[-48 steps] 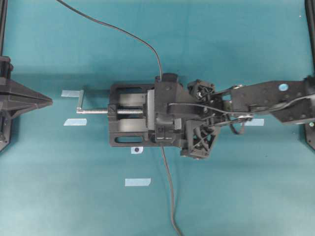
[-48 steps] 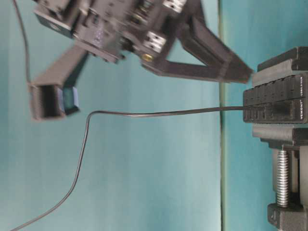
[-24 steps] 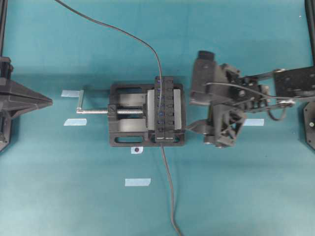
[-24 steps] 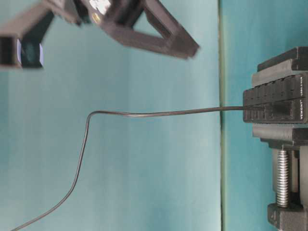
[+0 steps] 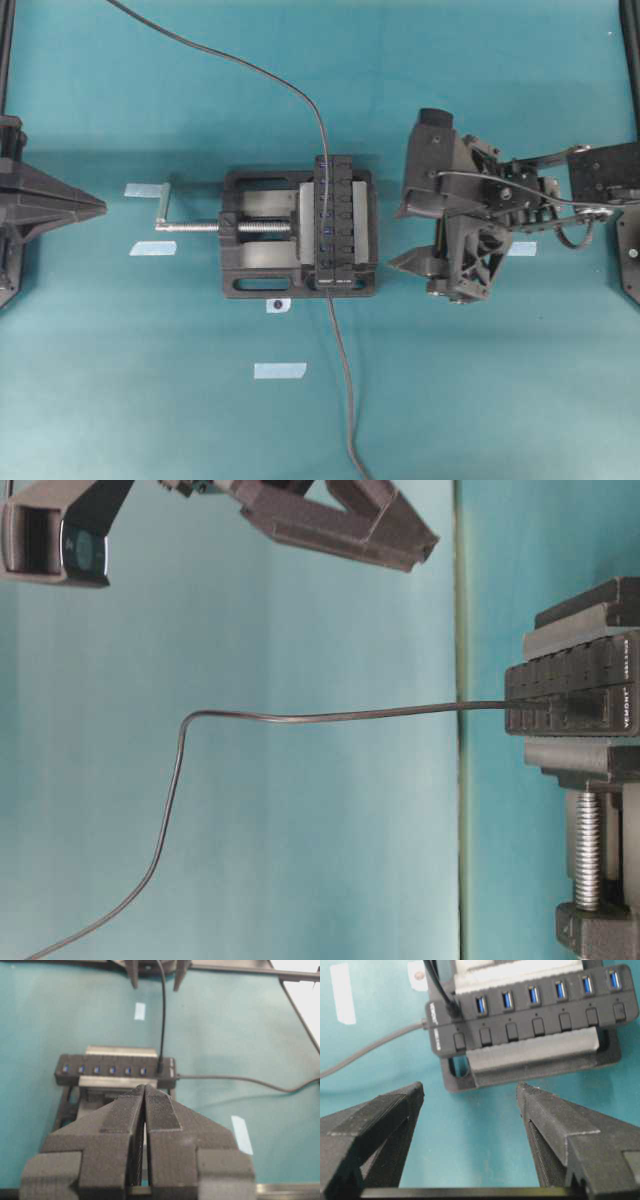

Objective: Insert the USB into the front port of the fixed hub.

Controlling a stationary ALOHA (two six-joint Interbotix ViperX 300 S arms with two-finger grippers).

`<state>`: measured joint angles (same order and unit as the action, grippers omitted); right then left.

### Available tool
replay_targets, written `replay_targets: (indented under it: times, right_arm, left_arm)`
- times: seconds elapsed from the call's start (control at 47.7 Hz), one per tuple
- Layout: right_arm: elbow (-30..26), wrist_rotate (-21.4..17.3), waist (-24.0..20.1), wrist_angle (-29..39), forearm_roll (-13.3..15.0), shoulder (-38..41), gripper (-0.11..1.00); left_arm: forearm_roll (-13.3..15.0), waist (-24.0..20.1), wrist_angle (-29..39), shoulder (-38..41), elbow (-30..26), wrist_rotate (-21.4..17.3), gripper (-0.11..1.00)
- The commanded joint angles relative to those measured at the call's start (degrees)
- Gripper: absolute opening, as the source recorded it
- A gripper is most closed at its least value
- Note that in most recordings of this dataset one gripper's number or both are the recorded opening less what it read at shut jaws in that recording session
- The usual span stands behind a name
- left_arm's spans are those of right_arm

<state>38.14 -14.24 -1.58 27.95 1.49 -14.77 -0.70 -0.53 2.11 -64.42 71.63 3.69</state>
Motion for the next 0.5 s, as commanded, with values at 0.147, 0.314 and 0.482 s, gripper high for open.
replay_targets:
  times: [0.147, 0.314, 0.482]
  right_arm:
    - [1.14, -0.62, 0.00, -0.70, -0.18, -3.34, 0.78]
    - [2.64, -0.62, 0.00, -2.20, -0.18, -5.62, 0.78]
    - [4.39, -0.62, 0.00, -6.33, -0.26, -6.68, 0.78]
  left_arm:
    - [-0.09, -0.09, -0.53, 0.26, -0.09, 0.18, 0.00]
    - [-0.09, -0.09, -0.62, -0.09, 0.18, 0.18, 0.00]
    - [-0.09, -0.09, -0.53, -0.35, 0.26, 0.18, 0.00]
